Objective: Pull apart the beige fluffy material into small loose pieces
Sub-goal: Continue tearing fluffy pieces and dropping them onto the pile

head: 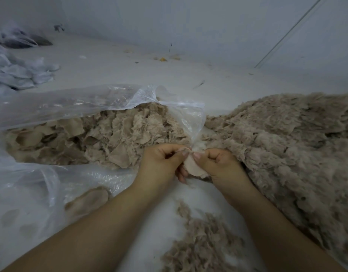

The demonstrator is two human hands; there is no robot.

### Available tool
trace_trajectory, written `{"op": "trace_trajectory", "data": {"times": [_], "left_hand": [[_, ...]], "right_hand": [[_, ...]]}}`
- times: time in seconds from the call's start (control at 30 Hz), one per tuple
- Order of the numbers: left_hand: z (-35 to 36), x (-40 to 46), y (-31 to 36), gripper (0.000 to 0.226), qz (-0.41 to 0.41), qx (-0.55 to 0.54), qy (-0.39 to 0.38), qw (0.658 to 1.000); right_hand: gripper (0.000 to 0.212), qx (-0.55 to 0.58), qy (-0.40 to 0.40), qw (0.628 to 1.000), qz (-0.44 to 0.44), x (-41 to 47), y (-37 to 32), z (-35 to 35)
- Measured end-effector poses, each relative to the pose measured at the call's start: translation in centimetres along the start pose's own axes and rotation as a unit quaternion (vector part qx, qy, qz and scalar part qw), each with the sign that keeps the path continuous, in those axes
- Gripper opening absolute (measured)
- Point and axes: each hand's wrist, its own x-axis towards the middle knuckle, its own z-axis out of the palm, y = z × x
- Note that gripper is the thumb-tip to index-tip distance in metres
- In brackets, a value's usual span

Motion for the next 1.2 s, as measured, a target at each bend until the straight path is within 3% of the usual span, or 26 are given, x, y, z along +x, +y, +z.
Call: {"op": "trace_trajectory", "data": {"times": [0.27,0.43,0.53,0.6,0.67,0.8,0.9,1.03,1.2], "left_hand": [[0.3,-0.8,0.0,0.025,-0.013,-0.055,0.084,0.995],[-0.5,-0.5,0.7,0.026,-0.014,-0.080,0.120,0.989],[-0.8,-1.1,1.2,0.030,0.007,0.030,-0.035,0.999],[-0.5,-1.7,1.9,0.037,0.009,0.095,-0.194,0.976],[-0.7,-1.8,2.5,0.040,-0.003,0.127,-0.279,0.952],[-1.2,-1.2,2.6,0.021,-0.068,0.102,-0.179,0.976],[-1.1,-0.8,2.0,0.030,-0.080,0.136,-0.109,0.982],[-1.3,-1.6,2.5,0.015,-0.070,0.156,-0.313,0.934],[-1.1,-1.6,2.0,0.028,-0.037,0.206,-0.343,0.916]], "right_hand": [[0.033,0.029,0.009,0.999,0.016,-0.1,-0.2,0.0],[0.028,0.066,0.073,0.994,0.047,0.3,0.1,0.1],[0.030,0.059,0.079,0.994,0.045,0.3,0.2,0.3],[0.029,0.054,0.084,0.994,0.048,0.2,0.3,0.3],[0.026,0.042,0.087,0.994,0.045,0.2,0.2,0.3],[0.024,0.051,0.062,0.996,0.032,0.2,-0.1,0.4],[0.024,0.046,0.052,0.997,0.030,0.0,-0.4,0.5],[0.029,0.058,0.059,0.996,0.019,-0.1,-0.4,0.6],[0.030,0.065,0.066,0.995,0.029,0.0,-0.3,0.5]]}}
